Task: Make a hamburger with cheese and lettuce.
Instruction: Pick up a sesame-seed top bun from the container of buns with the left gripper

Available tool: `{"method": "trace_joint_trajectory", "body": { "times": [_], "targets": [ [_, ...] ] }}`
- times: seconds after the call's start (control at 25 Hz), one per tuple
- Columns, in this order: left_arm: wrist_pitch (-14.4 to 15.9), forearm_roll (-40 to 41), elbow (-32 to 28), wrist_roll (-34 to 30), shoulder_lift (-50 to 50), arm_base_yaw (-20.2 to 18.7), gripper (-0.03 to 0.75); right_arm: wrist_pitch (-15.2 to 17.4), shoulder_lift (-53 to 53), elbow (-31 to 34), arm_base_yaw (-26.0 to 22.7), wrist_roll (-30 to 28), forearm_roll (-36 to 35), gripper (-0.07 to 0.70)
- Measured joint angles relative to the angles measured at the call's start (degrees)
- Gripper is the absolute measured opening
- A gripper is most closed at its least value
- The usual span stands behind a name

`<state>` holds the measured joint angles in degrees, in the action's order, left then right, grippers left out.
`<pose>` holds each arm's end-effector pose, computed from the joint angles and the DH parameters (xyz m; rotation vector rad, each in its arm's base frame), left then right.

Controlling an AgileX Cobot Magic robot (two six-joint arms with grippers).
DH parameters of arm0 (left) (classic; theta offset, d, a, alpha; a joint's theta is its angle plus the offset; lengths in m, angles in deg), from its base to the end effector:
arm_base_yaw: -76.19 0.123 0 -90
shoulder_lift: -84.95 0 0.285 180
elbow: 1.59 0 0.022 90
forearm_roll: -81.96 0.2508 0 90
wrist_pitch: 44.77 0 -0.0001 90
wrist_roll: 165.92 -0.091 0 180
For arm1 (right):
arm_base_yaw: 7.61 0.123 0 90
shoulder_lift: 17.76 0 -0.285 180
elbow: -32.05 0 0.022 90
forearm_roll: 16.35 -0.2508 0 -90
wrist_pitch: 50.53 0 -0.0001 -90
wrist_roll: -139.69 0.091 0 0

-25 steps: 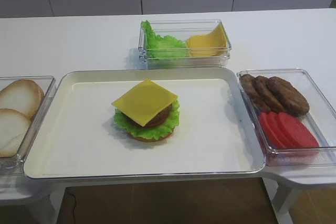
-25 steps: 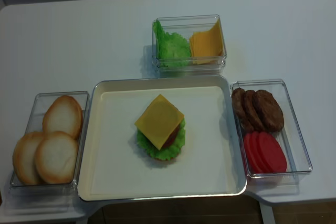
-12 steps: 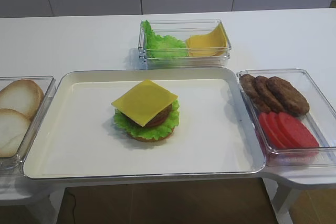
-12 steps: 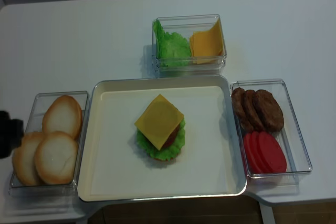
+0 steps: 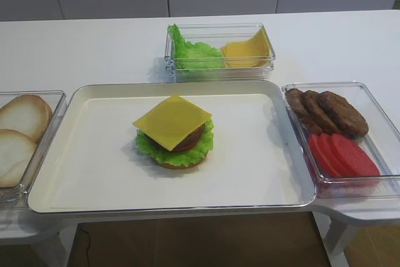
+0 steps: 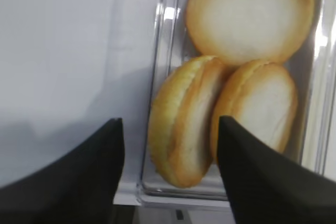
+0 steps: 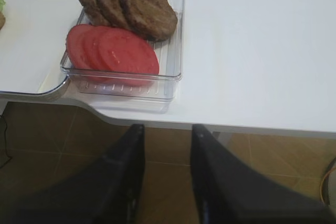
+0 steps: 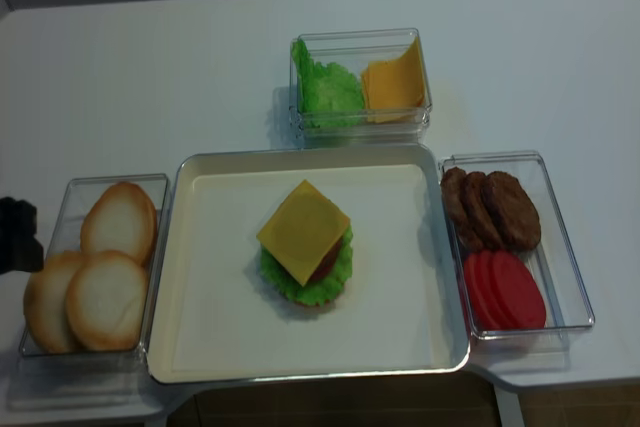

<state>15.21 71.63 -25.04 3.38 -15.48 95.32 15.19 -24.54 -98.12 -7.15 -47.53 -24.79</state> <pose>0.2167 0.0602 0.2824 -0.3003 2.7937 -0.1227 -0.0095 0.0121 0.2650 -0.1567 2.1215 0.1093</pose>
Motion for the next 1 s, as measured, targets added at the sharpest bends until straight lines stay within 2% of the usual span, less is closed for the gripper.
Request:
{"method": "trace_joint_trajectory", "body": {
  "times": [0.24, 0.36, 0.84, 1.0],
  "targets": [
    [0.0, -0.1, 0.0, -8.1, 3.9, 0.2, 0.418, 0.0, 0.0, 0.0, 0.0, 0.0, 0.0, 0.245],
    [-0.1, -0.1, 0.0, -9.9, 5.0, 0.2, 0.418, 0.0, 0.0, 0.0, 0.0, 0.0, 0.0, 0.245],
    [-1.3, -0.5, 0.3, -10.7, 8.7, 0.2, 0.417, 0.0, 0.0, 0.0, 0.0, 0.3, 0.0, 0.245],
    [-1.2, -1.4, 0.3, -10.8, 9.6, 0.2, 0.384, 0.0, 0.0, 0.0, 0.0, 0.3, -0.1, 0.245]
  ]
}}
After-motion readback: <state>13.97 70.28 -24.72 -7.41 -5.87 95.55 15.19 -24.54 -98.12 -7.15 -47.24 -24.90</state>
